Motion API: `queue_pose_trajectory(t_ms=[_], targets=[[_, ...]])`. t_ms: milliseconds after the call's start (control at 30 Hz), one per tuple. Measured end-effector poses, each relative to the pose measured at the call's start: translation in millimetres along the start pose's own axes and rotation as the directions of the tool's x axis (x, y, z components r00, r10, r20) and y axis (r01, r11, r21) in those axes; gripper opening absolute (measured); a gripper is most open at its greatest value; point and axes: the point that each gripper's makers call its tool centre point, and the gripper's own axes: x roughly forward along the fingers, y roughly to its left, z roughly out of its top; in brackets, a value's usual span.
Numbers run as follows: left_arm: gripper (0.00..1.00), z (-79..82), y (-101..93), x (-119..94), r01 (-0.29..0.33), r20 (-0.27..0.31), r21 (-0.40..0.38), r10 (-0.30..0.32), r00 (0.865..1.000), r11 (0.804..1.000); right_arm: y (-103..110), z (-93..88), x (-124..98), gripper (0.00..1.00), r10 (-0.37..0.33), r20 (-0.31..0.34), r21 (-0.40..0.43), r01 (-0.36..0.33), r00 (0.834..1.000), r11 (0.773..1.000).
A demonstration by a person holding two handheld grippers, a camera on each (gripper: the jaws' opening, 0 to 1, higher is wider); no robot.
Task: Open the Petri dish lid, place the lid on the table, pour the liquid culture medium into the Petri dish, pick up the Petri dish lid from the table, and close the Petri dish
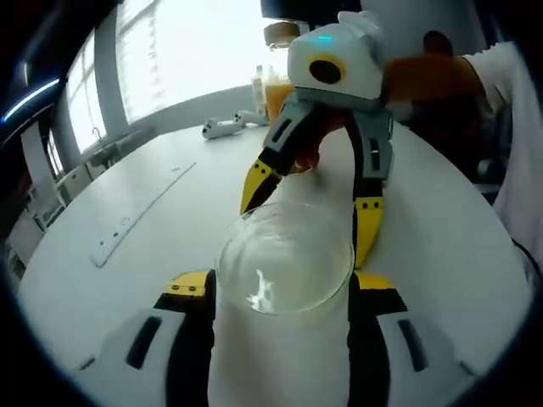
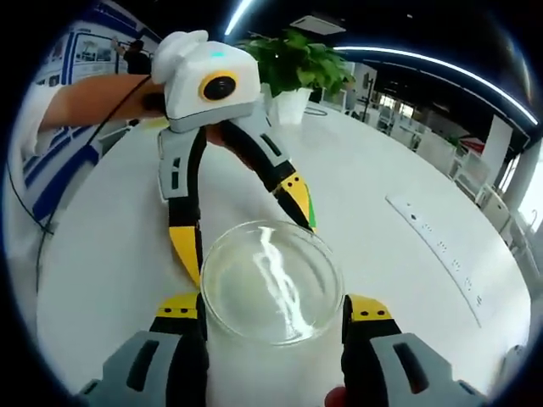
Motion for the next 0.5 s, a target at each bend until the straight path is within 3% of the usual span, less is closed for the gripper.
queue_pose_trajectory(t_ms=[500], targets=[[0.54,24.0,-8.5,-19,-0.014,0.036,0.013,0.013,0.999,1.000,13,21.4,-28,0.59,-0.012,0.023,-0.030,0.013,1.000,0.999]])
